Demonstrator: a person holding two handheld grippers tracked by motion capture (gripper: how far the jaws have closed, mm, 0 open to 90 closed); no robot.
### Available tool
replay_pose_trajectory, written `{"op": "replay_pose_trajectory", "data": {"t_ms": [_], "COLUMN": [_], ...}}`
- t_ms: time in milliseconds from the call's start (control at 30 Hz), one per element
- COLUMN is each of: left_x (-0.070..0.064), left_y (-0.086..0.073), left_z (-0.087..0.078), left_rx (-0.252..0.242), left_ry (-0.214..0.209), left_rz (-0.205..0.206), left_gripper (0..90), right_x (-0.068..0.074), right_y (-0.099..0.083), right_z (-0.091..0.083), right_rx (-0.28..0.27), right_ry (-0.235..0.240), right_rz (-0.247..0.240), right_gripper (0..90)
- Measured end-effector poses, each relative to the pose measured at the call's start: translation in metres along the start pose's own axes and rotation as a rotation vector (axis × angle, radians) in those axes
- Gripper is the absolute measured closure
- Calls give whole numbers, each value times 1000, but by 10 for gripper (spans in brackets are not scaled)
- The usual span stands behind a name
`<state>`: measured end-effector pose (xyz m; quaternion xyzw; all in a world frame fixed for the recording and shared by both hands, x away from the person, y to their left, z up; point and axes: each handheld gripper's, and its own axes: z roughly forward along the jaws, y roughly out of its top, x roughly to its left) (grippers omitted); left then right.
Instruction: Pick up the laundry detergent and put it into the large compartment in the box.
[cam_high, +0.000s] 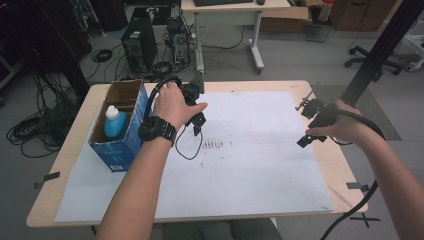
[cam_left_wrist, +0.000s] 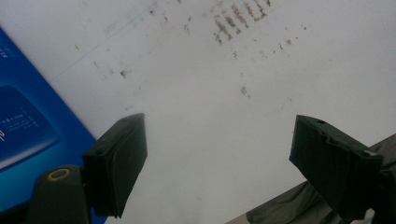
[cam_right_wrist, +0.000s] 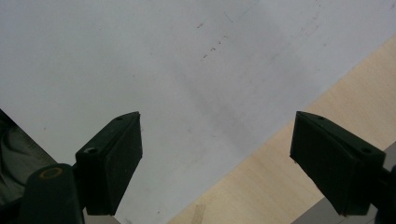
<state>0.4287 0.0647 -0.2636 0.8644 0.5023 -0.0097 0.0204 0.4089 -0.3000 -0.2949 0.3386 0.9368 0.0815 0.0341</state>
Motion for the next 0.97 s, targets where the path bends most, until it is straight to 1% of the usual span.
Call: {"op": "replay_pose_trajectory", "data": {"t_ms": [100,233,533,700,967], "left_x": [0,0,-1,0,-2], "left_y": [0,-1,-2,-4,-4], "left_z": [0,1,1,0,3], "left_rx": [1,1,5,10,10], "left_ry": [8,-1,2,4,-6], "left_rz": [-4,-7,-4,-9,-5], "left_gripper": [192,192,190,191,191], "right_x": [0,0,3,5,5], "right_y": [-1,-2,0,1,-1], "right_z": [0,1,-1,-3,-4], "right_rx": [1,4,2,1,3], "right_ry": [-2,-2,-3,-5,-8], "right_rz": [2,4,-1,-4,-4], "right_gripper": [170,171,170,170,170]}}
